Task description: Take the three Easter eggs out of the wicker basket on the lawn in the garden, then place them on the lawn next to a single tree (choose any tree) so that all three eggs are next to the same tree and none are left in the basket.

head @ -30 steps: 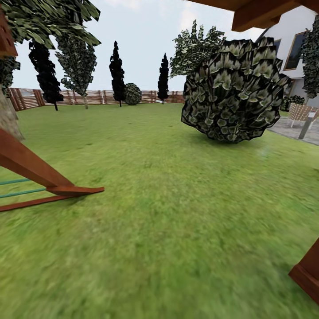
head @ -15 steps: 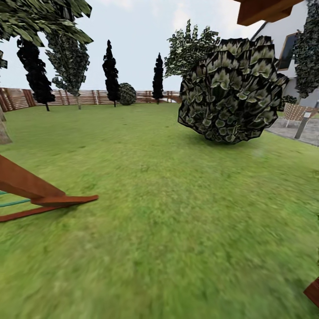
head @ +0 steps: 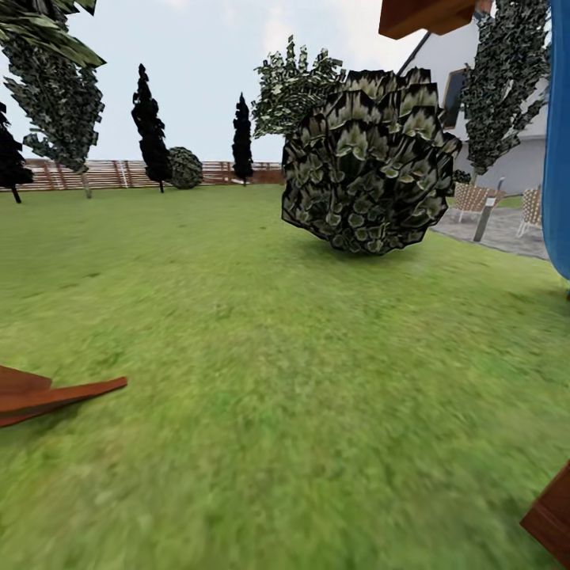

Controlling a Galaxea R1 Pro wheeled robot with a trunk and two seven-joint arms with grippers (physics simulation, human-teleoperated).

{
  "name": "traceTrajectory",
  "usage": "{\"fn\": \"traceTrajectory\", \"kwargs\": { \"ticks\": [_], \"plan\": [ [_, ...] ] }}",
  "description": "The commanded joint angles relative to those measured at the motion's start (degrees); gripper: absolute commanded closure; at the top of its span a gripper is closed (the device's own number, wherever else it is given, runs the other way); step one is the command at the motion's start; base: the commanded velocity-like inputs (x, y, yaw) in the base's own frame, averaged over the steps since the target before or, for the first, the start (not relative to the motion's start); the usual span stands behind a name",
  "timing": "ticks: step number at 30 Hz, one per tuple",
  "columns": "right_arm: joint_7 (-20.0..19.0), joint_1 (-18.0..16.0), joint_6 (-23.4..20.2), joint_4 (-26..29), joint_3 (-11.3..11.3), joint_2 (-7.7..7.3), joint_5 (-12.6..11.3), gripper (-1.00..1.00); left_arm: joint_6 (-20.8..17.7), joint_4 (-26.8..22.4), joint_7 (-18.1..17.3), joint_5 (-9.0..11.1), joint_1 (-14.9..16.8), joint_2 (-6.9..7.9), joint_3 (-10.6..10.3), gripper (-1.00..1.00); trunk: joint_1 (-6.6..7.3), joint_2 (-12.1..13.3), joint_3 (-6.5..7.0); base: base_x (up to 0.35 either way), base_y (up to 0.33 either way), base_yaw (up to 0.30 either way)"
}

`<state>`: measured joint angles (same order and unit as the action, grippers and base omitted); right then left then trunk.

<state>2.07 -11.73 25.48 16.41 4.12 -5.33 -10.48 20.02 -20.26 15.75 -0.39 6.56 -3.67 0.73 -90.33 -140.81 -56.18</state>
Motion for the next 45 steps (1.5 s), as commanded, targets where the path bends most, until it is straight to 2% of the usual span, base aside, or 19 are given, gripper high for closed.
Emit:
{"fn": "traceTrajectory", "kwargs": {
  "ticks": [1, 11, 45],
  "plan": [
    [0.22, -0.05, 0.18, -0.05, 0.45, -0.03, -0.41, -1.00, 0.16, 0.03, 0.15, -0.05, 0.02, 0.00, 0.06, -1.00, -0.02, -0.02, -0.05, 0.335, 0.000, -0.288],
    [0.22, -0.05, 0.18, -0.06, 0.45, -0.03, -0.41, -1.00, 0.13, 0.04, 0.15, -0.05, -0.01, 0.04, 0.06, -1.00, -0.02, -0.02, -0.05, 0.335, 0.000, -0.257],
    [0.22, -0.05, 0.18, -0.03, 0.45, -0.03, -0.40, -1.00, 0.19, 0.04, 0.15, -0.05, 0.00, 0.07, 0.06, -1.00, -0.02, -0.02, -0.05, 0.335, 0.014, -0.032]
  ]
}}
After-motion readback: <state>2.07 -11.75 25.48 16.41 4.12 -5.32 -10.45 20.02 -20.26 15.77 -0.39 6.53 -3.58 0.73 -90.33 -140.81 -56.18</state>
